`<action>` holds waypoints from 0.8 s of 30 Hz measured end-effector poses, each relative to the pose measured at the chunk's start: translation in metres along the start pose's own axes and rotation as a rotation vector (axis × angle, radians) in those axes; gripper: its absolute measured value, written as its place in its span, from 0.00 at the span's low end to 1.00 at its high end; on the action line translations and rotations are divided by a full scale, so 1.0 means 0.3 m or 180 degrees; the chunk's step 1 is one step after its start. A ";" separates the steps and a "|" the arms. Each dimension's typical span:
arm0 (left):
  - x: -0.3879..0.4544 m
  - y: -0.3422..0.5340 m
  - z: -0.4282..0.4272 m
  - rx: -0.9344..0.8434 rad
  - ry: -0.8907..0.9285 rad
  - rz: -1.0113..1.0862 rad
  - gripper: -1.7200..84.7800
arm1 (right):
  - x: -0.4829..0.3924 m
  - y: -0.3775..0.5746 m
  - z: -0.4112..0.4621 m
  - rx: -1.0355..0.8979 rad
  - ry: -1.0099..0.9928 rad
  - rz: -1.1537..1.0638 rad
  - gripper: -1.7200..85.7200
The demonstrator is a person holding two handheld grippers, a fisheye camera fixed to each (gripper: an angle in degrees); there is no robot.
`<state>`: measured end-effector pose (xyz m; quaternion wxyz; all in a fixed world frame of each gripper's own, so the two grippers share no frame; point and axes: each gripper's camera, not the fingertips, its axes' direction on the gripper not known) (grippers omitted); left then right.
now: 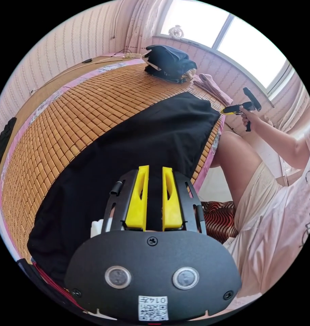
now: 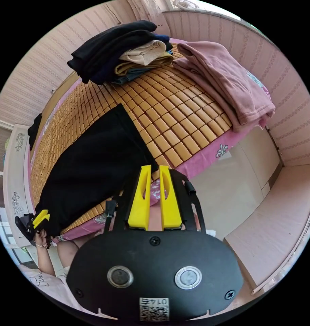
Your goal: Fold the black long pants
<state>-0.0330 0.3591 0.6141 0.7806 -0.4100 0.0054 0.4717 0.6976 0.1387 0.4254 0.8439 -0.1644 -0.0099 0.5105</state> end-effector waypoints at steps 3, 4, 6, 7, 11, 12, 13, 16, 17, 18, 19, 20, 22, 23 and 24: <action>-0.047 -0.026 -0.011 -0.0033 -0.0109 0.0027 0.10 | -0.032 -0.030 -0.063 0.0291 0.0235 -0.0082 0.09; -0.072 -0.048 -0.014 -0.0035 -0.0120 0.0020 0.10 | -0.064 -0.052 -0.092 0.0470 0.0262 -0.0208 0.08; -0.109 -0.090 -0.013 -0.0004 -0.0147 0.0003 0.10 | -0.122 -0.108 -0.103 0.0569 0.0197 -0.0416 0.07; -0.130 -0.123 -0.005 -0.0004 -0.0205 0.0004 0.10 | -0.162 -0.153 -0.090 0.0557 0.0125 -0.0540 0.08; -0.186 -0.246 0.067 -0.0112 -0.0317 0.0006 0.11 | -0.291 -0.285 0.033 0.0356 0.0162 -0.0864 0.11; -0.189 -0.262 0.078 -0.0128 -0.0338 0.0019 0.11 | -0.303 -0.298 0.049 0.0326 0.0172 -0.0873 0.11; -0.199 -0.289 0.104 -0.0174 -0.0407 0.0003 0.11 | -0.324 -0.320 0.077 0.0287 0.0176 -0.0881 0.11; -0.251 -0.335 0.206 -0.0472 -0.0390 -0.0199 0.11 | -0.352 -0.349 0.146 0.0147 0.0318 -0.0909 0.07; -0.262 -0.340 0.240 -0.0557 -0.0385 -0.0258 0.10 | -0.352 -0.342 0.130 0.0259 0.0304 -0.0904 0.04; -0.265 -0.341 0.256 -0.0598 -0.0397 -0.0272 0.10 | -0.352 -0.340 0.125 0.0272 0.0329 -0.0907 0.03; -0.261 -0.337 0.265 -0.0572 -0.0450 -0.0261 0.09 | -0.350 -0.334 0.114 0.0291 0.0356 -0.0927 0.02; -0.258 -0.333 0.266 -0.0557 -0.0463 -0.0231 0.09 | -0.344 -0.326 0.099 0.0322 0.0292 -0.0979 0.02; -0.259 -0.331 0.266 -0.0561 -0.0415 -0.0240 0.07 | -0.324 -0.315 0.075 0.0365 0.0165 -0.0975 0.02; -0.256 -0.330 0.268 -0.0568 -0.0346 -0.0217 0.06 | -0.315 -0.308 0.061 0.0404 0.0057 -0.1002 0.02; -0.254 -0.330 0.269 -0.0571 -0.0336 -0.0216 0.06 | -0.312 -0.306 0.057 0.0427 0.0028 -0.1016 0.03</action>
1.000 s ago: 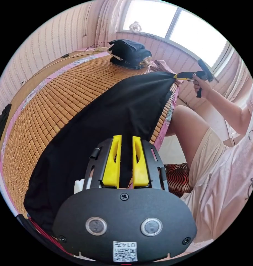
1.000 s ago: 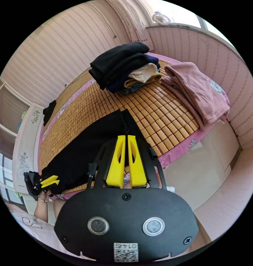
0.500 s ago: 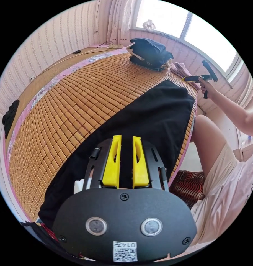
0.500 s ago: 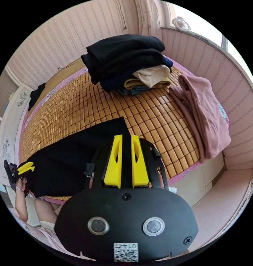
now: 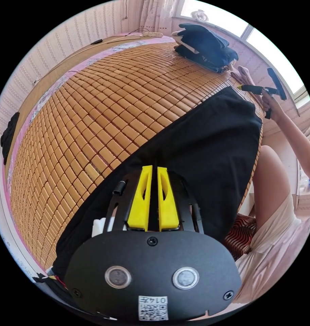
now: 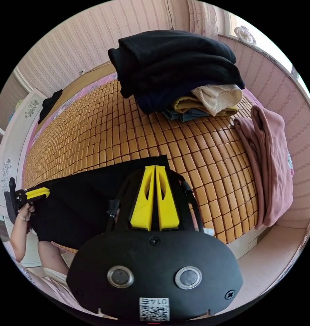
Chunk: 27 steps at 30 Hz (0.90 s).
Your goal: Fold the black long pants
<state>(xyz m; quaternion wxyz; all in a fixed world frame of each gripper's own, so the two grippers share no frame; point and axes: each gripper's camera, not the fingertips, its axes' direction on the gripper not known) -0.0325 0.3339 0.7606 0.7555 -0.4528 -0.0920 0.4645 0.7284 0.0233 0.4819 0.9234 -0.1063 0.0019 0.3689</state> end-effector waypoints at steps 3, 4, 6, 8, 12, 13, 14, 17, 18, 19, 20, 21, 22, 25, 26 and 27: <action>0.022 -0.007 0.001 -0.0034 -0.0107 0.0029 0.07 | -0.009 -0.004 0.034 -0.0116 0.0033 -0.0085 0.10; 0.028 -0.010 -0.002 -0.0043 -0.0179 -0.0001 0.08 | -0.019 -0.007 0.068 -0.0259 -0.0010 -0.0147 0.10; 0.033 -0.007 -0.014 0.0011 -0.0276 -0.0057 0.08 | -0.039 0.002 0.080 -0.0221 0.0063 -0.0233 0.08; 0.028 -0.012 0.010 -0.0132 -0.0167 -0.0097 0.09 | -0.053 0.010 0.078 -0.0241 0.0134 -0.0254 0.03; 0.048 -0.017 0.002 -0.0154 -0.0087 0.0095 0.02 | -0.041 0.038 0.050 -0.0101 -0.0021 -0.0169 0.01; 0.061 -0.011 -0.005 -0.0123 -0.0184 0.0133 0.02 | -0.031 0.046 0.031 -0.0031 -0.0128 -0.0118 0.01; 0.080 -0.001 -0.013 -0.0102 -0.0270 0.0228 0.01 | -0.022 0.052 0.007 0.0057 -0.0229 -0.0087 0.01; 0.123 0.027 -0.052 0.0018 -0.0414 0.0387 0.01 | -0.015 0.051 -0.046 0.0233 -0.0353 -0.0094 0.01; 0.129 0.032 -0.060 0.0045 -0.0419 0.0415 0.01 | -0.017 0.048 -0.054 0.0255 -0.0362 -0.0107 0.01; 0.137 0.039 -0.074 0.0106 -0.0423 0.0451 0.01 | -0.022 0.038 -0.066 0.0284 -0.0347 -0.0133 0.01; 0.140 0.043 -0.088 0.0179 -0.0428 0.0462 0.01 | -0.029 0.025 -0.071 0.0293 -0.0311 -0.0161 0.01; 0.139 0.043 -0.095 0.0211 -0.0425 0.0461 0.01 | -0.032 0.017 -0.070 0.0281 -0.0287 -0.0167 0.01; 0.133 0.037 -0.106 0.0269 -0.0415 0.0437 0.01 | -0.038 0.000 -0.062 0.0247 -0.0233 -0.0164 0.01; 0.099 0.005 -0.101 0.0323 -0.0314 0.0308 0.01 | -0.051 -0.043 -0.010 0.0079 -0.0084 -0.0121 0.01; 0.083 -0.010 -0.077 0.0294 -0.0285 0.0242 0.01 | -0.057 -0.058 0.026 0.0002 -0.0038 -0.0091 0.01; 0.075 -0.017 -0.058 0.0254 -0.0279 0.0216 0.01 | -0.059 -0.066 0.049 -0.0057 -0.0036 -0.0068 0.01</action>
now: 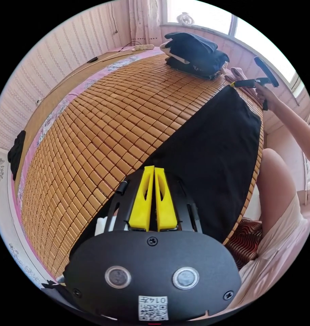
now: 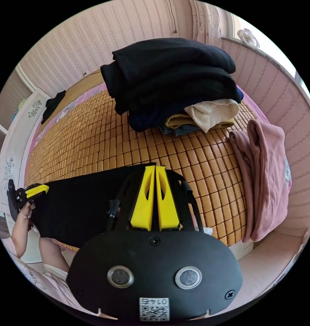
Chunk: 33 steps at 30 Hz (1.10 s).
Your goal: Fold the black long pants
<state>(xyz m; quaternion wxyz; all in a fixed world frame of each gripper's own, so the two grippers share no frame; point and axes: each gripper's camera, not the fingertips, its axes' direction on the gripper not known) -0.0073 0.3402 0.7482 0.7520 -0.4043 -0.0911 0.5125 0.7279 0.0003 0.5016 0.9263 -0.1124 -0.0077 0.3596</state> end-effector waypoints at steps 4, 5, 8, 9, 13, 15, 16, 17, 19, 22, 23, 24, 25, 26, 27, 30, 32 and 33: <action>-0.043 0.013 0.087 -0.0149 0.0074 -0.0184 0.01 | -0.016 -0.018 0.132 -0.0284 0.0022 0.0258 0.01; -0.054 0.027 0.072 -0.0145 0.0036 -0.0231 0.02 | -0.029 -0.009 0.123 -0.0220 0.0023 0.0293 0.02; -0.055 0.108 -0.021 0.0017 -0.0098 -0.0244 0.02 | -0.097 0.054 0.054 0.0015 0.0094 0.0106 0.01; -0.049 0.132 -0.043 0.0051 -0.0107 -0.0235 0.02 | -0.116 0.073 0.041 0.0040 0.0104 0.0055 0.01; 0.050 0.322 -0.129 0.0153 0.0384 -0.0199 0.02 | -0.281 0.230 0.025 -0.0047 0.0329 -0.0389 0.01; 0.114 0.391 -0.125 0.0136 0.0690 -0.0221 0.02 | -0.325 0.279 0.050 -0.0088 0.0528 -0.0427 0.01; 0.162 0.427 -0.111 0.0080 0.0842 -0.0201 0.02 | -0.337 0.295 0.081 -0.0218 0.0636 -0.0403 0.01; 0.207 0.461 -0.093 0.0036 0.0877 -0.0194 0.02 | -0.337 0.305 0.120 -0.0401 0.0708 -0.0337 0.01; 0.260 0.504 -0.060 -0.0060 0.0879 -0.0201 0.02 | -0.338 0.317 0.168 -0.0582 0.0701 -0.0263 0.01; 0.301 0.564 -0.004 -0.0222 0.0921 -0.0260 0.01 | -0.402 0.321 0.190 -0.0502 0.0823 -0.0480 0.01; 0.304 0.588 -0.015 -0.0110 0.0917 -0.0272 0.01 | -0.435 0.311 0.204 -0.0550 0.0916 -0.0566 0.01; 0.309 0.596 -0.014 -0.0125 0.0918 -0.0243 0.01 | -0.453 0.304 0.212 -0.0587 0.0965 -0.0612 0.01; 0.316 0.614 -0.021 -0.0102 0.0893 -0.0199 0.02 | -0.487 0.289 0.228 -0.0678 0.1066 -0.0719 0.01; 0.319 0.634 -0.027 -0.0094 0.0907 -0.0162 0.02 | -0.519 0.273 0.244 -0.0780 0.1150 -0.0827 0.01; 0.318 0.646 -0.032 -0.0082 0.0935 -0.0152 0.03 | -0.534 0.266 0.251 -0.0841 0.1187 -0.0875 0.01; 0.269 0.749 -0.096 0.0113 0.1170 -0.0186 0.07 | -0.614 0.230 0.257 -0.1006 0.1457 -0.0963 0.01; 0.177 0.887 -0.193 0.0388 0.1070 -0.0276 0.08 | -0.737 0.197 0.205 -0.0771 0.1548 -0.1141 0.01; 0.144 0.927 -0.216 0.0418 0.0992 -0.0342 0.08 | -0.780 0.188 0.191 -0.0698 0.1508 -0.1215 0.01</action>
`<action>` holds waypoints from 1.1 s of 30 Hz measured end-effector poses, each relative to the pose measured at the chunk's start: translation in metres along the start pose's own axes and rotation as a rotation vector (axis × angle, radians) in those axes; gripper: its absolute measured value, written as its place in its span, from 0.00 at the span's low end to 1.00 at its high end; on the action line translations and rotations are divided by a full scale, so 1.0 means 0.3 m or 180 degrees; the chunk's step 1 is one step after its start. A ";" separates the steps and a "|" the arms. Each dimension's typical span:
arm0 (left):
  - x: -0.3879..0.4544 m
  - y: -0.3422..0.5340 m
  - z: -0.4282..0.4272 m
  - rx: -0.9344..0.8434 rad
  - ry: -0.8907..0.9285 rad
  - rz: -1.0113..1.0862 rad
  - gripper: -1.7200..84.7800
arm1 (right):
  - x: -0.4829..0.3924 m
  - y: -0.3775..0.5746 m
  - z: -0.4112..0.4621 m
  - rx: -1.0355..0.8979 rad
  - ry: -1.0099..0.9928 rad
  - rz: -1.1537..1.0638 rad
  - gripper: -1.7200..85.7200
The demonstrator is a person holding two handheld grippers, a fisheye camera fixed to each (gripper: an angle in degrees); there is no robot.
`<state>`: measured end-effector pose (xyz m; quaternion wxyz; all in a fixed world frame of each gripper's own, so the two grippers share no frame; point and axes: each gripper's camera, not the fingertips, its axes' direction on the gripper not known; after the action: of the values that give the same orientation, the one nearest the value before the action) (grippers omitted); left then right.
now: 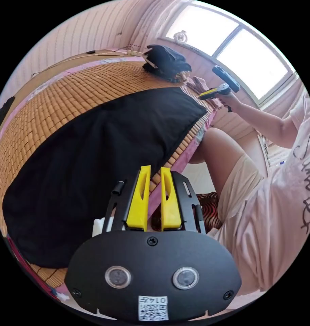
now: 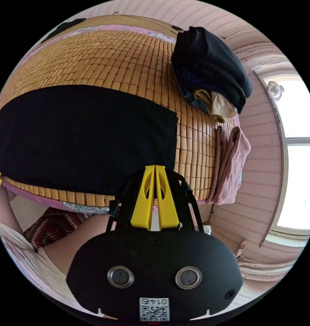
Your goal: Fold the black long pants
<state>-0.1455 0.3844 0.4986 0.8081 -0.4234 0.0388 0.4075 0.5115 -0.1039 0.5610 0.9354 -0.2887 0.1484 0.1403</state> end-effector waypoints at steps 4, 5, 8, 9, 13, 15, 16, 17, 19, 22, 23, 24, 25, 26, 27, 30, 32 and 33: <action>-0.274 0.249 -0.303 0.0383 -0.0799 -0.0883 0.09 | -0.300 -0.178 -0.237 0.0736 -0.0598 -0.0752 0.03; -0.364 0.324 -0.399 0.0569 -0.1064 -0.1272 0.09 | -0.412 -0.238 -0.299 0.0944 -0.0819 -0.1019 0.04; -0.553 0.450 -0.553 0.0883 -0.1431 -0.1888 0.09 | -0.705 -0.387 -0.416 0.1304 -0.1343 -0.1635 0.07; -0.586 0.458 -0.562 0.0878 -0.1439 -0.1926 0.09 | -0.764 -0.416 -0.430 0.1321 -0.1433 -0.1750 0.07; -0.738 0.451 -0.514 0.0819 -0.1542 -0.2092 0.08 | -1.145 -0.588 -0.411 0.0948 -0.1280 -0.2521 0.05; -0.798 0.450 -0.474 0.0722 -0.1591 -0.2199 0.08 | -1.228 -0.657 -0.378 0.0792 -0.1021 -0.2578 0.04; -0.834 0.450 -0.449 0.0663 -0.1560 -0.2225 0.08 | -1.254 -0.703 -0.364 0.0748 -0.0951 -0.2539 0.03; -0.866 0.451 -0.424 0.0586 -0.1595 -0.2258 0.08 | -1.268 -0.748 -0.352 0.0676 -0.0950 -0.2464 0.02; -0.910 0.461 -0.381 0.0401 -0.1707 -0.2353 0.07 | -1.267 -0.803 -0.343 0.0606 -0.1119 -0.2309 0.01; -0.934 0.501 -0.391 0.0542 -0.1576 -0.2494 0.04 | -1.244 -0.861 -0.322 0.0466 -0.1504 -0.2050 0.01; -0.929 0.520 -0.421 0.0638 -0.1547 -0.2628 0.02 | -1.231 -0.874 -0.321 0.0418 -0.1595 -0.1978 0.01; -0.916 0.528 -0.441 0.0725 -0.1565 -0.2648 0.02 | -1.222 -0.875 -0.324 0.0439 -0.1618 -0.1947 0.01; -0.876 0.538 -0.486 0.0884 -0.1650 -0.2614 0.01 | -1.202 -0.870 -0.337 0.0541 -0.1624 -0.1906 0.01; -0.834 0.537 -0.519 0.0975 -0.1696 -0.2525 0.01 | -1.184 -0.861 -0.348 0.0611 -0.1601 -0.1885 0.01; -0.814 0.532 -0.529 0.1010 -0.1679 -0.2466 0.01 | -1.177 -0.857 -0.352 0.0625 -0.1597 -0.1883 0.01; -0.736 0.428 -0.478 0.0957 -0.1131 -0.1852 0.01 | -1.166 -0.834 -0.366 0.0652 -0.1677 -0.1914 0.01; -0.692 0.296 -0.366 0.0645 -0.1141 -0.1516 0.01 | -1.193 -0.822 -0.367 0.0661 -0.1613 -0.1973 0.01; -0.692 0.268 -0.341 0.0594 -0.1169 -0.1482 0.01 | -1.203 -0.822 -0.364 0.0649 -0.1587 -0.1984 0.01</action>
<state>-0.3102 0.2061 0.4655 0.9087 -0.2641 -0.1687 0.2758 0.2451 -0.4270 0.7271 0.9642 -0.1829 -0.1642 -0.0996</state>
